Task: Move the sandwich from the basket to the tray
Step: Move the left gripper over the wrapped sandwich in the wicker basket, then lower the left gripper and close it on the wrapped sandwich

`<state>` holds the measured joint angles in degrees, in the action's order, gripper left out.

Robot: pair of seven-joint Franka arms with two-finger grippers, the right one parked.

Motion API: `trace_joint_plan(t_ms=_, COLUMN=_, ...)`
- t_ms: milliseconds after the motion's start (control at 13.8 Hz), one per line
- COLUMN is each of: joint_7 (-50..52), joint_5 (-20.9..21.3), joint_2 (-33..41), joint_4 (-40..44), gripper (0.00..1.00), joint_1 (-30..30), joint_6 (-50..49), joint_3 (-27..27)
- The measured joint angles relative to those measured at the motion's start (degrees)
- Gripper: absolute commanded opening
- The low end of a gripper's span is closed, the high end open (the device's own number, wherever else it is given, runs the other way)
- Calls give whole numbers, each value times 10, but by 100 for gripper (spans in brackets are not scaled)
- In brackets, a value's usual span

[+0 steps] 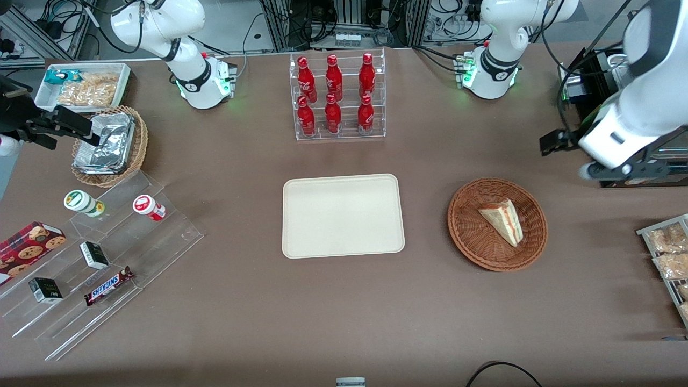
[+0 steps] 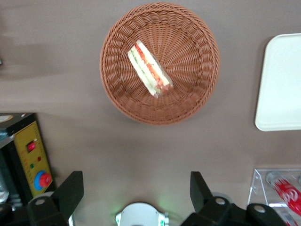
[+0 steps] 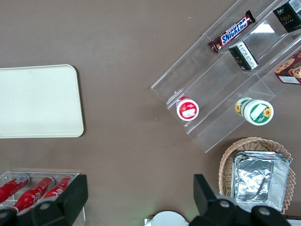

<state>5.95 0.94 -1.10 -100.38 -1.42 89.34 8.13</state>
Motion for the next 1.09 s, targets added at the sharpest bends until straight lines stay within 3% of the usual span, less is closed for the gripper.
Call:
trace_joint_plan(t_ms=655, joint_7=13, joint_5=0, joint_2=1, joint_4=-222, gripper=100, joint_1=-10, joint_6=273, joint_3=0)
trace_joint_plan(t_ms=1091, joint_7=257, joint_5=-1, joint_2=-8, joint_4=-278, gripper=100, joint_1=-10, joint_6=390, joint_3=0)
